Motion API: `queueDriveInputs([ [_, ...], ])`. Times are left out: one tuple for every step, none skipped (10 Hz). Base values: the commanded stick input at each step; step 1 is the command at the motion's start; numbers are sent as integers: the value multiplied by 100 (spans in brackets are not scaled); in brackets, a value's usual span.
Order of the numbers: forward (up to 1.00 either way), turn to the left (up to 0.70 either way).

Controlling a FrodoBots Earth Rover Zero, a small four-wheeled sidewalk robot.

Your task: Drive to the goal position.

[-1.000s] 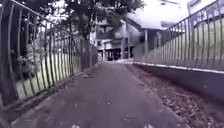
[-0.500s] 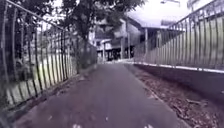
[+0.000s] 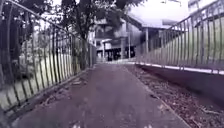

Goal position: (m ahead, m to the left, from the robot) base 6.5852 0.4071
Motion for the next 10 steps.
queueDriveInputs([
  [70,0],
  [70,0],
  [70,0],
  [70,0],
  [70,0],
  [70,0],
  [70,0],
  [70,0],
  [70,0],
  [70,0],
])
